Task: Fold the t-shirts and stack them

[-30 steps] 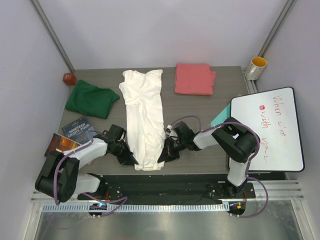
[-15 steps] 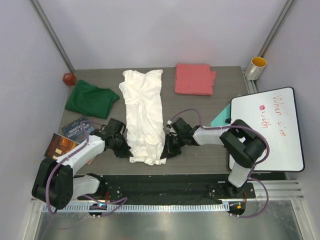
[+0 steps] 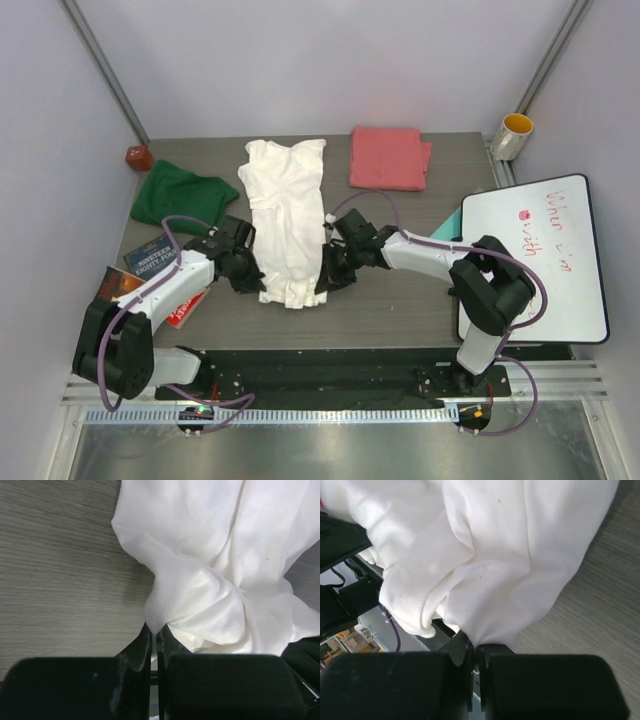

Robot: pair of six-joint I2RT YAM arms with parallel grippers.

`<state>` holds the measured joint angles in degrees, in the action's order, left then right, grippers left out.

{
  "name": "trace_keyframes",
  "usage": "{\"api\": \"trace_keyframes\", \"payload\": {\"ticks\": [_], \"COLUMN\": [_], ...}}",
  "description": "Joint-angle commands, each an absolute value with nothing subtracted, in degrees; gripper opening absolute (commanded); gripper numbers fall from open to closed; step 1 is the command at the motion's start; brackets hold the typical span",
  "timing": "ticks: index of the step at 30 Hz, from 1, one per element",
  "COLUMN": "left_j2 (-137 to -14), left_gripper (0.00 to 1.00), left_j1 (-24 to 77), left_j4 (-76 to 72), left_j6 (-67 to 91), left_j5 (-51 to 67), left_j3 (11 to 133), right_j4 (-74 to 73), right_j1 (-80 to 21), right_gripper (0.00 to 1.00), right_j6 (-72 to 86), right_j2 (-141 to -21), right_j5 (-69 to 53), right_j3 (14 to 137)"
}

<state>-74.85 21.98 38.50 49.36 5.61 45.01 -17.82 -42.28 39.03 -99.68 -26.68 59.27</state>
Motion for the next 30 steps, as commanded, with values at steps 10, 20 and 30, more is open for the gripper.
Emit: {"api": "trace_keyframes", "payload": {"ticks": [10, 20, 30], "left_j2": [-82.7, -92.0, -101.7], "left_gripper": [0.0, 0.0, 0.0], "left_j1": [21.4, 21.4, 21.4], "left_j4": [41.1, 42.5, 41.8], "left_j6": [45.1, 42.7, 39.6], "left_j5": [-4.8, -10.7, -14.5], "left_j3": [62.1, 72.2, 80.0], "right_j4": [-24.1, -26.1, -28.0], "right_j1": [-35.6, -33.9, -31.5], "right_gripper": [0.05, 0.05, 0.04], "right_j6": [28.2, 25.4, 23.7], "right_j2": [-106.8, -117.0, -121.9], "right_j5": [-25.5, -27.9, -28.2], "right_j3": [77.1, 91.6, 102.3]}}
